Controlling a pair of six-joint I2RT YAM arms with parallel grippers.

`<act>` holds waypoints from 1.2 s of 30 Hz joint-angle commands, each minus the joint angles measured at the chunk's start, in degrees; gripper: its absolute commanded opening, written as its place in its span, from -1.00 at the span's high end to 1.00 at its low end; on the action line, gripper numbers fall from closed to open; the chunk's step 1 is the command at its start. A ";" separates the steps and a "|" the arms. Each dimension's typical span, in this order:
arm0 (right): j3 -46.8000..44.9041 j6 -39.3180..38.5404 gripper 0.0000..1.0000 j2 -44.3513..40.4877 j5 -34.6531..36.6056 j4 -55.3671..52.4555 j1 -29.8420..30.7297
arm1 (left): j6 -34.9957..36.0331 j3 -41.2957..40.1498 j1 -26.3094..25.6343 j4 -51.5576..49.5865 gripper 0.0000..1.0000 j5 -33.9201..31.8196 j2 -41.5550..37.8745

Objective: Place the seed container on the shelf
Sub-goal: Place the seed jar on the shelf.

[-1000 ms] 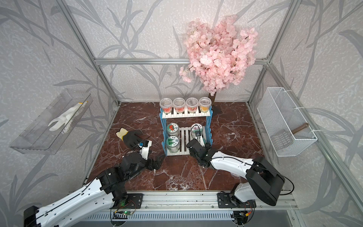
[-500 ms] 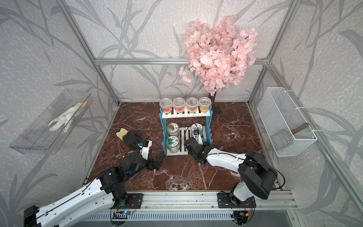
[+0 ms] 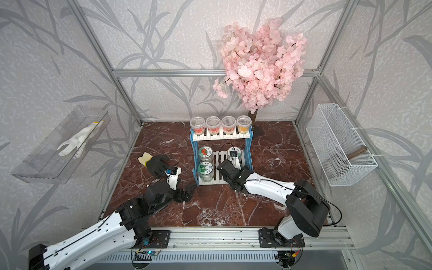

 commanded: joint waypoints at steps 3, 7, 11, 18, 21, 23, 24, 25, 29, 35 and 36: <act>0.29 -3.44 -0.74 0.61 3.18 -0.51 -0.24 | 0.16 -0.07 0.23 -0.31 -1.00 -0.22 -0.52; 0.11 -4.53 -0.74 1.59 3.69 2.04 -0.24 | -0.02 -0.08 0.23 -0.18 -1.00 0.00 -0.50; 0.25 -3.57 -0.78 1.89 3.60 1.92 -0.24 | -0.12 -0.31 0.23 -0.42 -1.00 -0.08 -0.74; 0.38 -3.70 -0.85 2.25 4.70 2.01 -0.33 | -0.29 -0.59 0.23 -0.20 -1.00 -0.05 -0.77; 0.77 -3.42 -0.92 1.77 4.62 1.31 -0.33 | -0.21 -0.54 0.23 -0.31 -1.00 -0.08 -0.85; 0.86 -3.41 -0.95 1.29 4.32 0.90 -0.32 | -0.20 -0.69 0.25 -0.18 -1.00 -0.08 -0.78; 0.93 -3.25 -0.97 0.90 4.05 0.47 -0.33 | -0.29 -0.62 0.27 -0.13 -1.00 0.00 -0.76; 0.87 -3.01 -0.98 0.55 3.77 -0.03 -0.28 | -0.29 -0.69 0.28 -0.13 -1.00 0.09 -0.80; 0.53 -2.17 -0.99 -1.26 1.51 -1.53 -0.26 | -0.29 -0.64 0.23 -0.31 -1.00 0.09 -0.85; -1.00 -0.84 -0.99 -3.79 -1.05 -3.00 -0.28 | -0.38 -0.68 0.23 -0.31 -1.00 0.18 -1.07; -1.22 -0.73 -0.99 -4.01 -1.36 -3.20 -0.28 | -0.32 -0.54 0.23 -0.39 -1.00 0.19 -1.04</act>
